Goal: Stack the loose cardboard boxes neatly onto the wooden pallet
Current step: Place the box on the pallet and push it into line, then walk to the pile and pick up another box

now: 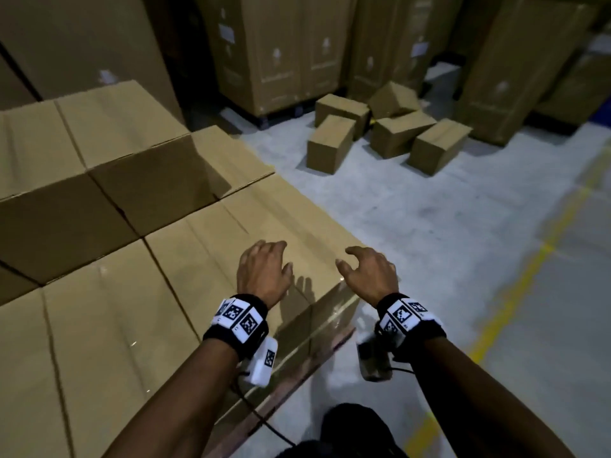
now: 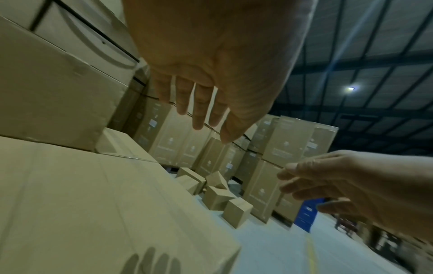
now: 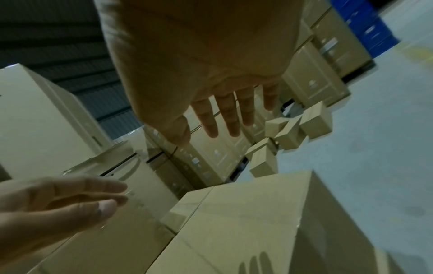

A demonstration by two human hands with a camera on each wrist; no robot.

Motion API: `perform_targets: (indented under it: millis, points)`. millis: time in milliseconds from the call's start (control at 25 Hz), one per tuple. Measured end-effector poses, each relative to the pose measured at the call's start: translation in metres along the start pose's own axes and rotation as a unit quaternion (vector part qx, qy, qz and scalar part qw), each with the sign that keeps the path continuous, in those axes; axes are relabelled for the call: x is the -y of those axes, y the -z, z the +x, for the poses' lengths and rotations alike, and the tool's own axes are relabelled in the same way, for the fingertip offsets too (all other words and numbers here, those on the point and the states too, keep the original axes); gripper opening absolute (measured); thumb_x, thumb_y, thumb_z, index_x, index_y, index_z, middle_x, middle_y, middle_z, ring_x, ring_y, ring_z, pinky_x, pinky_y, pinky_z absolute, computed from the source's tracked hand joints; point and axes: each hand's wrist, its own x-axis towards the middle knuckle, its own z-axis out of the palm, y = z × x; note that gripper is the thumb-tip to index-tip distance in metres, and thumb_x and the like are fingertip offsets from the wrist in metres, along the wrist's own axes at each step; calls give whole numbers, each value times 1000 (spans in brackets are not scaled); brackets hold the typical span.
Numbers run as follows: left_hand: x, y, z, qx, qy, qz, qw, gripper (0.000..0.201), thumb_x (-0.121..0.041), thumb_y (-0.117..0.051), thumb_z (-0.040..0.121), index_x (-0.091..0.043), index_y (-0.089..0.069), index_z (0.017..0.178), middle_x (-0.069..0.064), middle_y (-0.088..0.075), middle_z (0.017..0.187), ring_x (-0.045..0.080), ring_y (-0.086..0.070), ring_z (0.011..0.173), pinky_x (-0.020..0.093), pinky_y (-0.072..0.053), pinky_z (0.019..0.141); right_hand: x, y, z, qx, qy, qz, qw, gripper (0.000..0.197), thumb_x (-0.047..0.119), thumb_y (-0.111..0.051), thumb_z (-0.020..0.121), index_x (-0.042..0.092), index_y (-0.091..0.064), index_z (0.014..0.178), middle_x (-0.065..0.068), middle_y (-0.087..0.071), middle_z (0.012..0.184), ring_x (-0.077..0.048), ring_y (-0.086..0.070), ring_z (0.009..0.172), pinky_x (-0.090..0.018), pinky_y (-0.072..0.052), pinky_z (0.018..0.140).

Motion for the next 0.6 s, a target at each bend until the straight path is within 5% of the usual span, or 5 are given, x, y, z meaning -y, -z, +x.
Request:
perform_targets:
  millis: [280,600]
  points:
    - [-141,-54,35,25,-60,-8,998,51,-36,-54,97,-19,-45,145,3,-51,146,25,-34,142,35,-27,114,-141,65,6,-36,-54,13,998,49,49,-53,98,25,-55,141,-2,-53,147,-26,-45,137,-40,-32,110]
    - [-345,-112,133,35,-88,-32,995,50,-34,-54,98,-16,-47,144,5,-54,143,26,-36,141,34,-26,112,-309,185,74,-41,-62,-28,997,51,47,-53,98,23,-53,143,-3,-53,147,-27,-46,136,-40,-35,108]
